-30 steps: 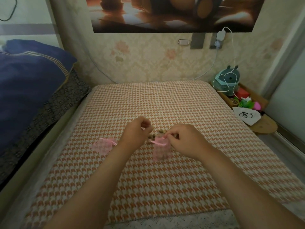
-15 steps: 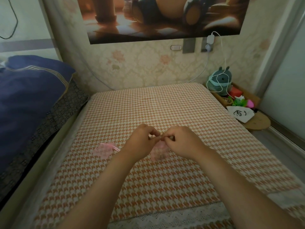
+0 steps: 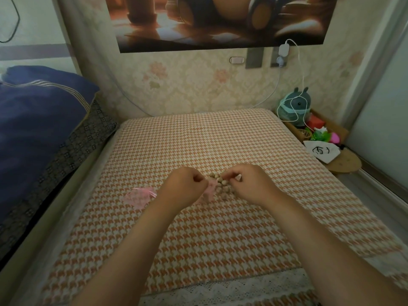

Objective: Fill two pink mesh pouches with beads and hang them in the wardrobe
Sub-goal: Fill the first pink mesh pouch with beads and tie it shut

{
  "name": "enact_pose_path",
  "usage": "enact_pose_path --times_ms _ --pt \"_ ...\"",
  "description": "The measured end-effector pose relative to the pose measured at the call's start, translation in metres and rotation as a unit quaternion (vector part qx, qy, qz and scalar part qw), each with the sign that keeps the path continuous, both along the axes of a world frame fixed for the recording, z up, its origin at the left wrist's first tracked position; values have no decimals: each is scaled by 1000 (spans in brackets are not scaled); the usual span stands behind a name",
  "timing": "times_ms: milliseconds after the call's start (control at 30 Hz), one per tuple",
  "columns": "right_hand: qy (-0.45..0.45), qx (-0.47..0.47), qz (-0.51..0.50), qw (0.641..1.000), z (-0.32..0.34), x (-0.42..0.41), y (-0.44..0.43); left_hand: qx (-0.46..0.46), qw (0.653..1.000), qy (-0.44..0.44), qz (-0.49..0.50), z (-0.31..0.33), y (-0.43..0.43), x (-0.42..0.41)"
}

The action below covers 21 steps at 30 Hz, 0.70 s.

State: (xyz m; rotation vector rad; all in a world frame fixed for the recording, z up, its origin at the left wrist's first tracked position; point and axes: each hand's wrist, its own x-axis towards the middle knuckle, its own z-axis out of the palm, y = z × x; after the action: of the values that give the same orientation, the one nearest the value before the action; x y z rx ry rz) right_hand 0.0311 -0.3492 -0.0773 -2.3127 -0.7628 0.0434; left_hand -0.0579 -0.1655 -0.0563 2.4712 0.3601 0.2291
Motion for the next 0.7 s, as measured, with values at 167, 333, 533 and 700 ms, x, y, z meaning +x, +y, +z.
enact_pose_path --times_ms 167,333,533,700 --pt "-9 -124 11 992 -11 1 3 -25 999 3 -23 -4 8 -13" --pt "-35 -180 15 983 -15 -3 17 -32 999 -14 -39 -10 13 -18" --pt "-69 -191 18 979 -22 -1 28 -12 999 -29 -42 -14 17 -17" --pt "-17 64 -44 997 -8 -1 37 -42 998 -12 -47 -16 19 -15"
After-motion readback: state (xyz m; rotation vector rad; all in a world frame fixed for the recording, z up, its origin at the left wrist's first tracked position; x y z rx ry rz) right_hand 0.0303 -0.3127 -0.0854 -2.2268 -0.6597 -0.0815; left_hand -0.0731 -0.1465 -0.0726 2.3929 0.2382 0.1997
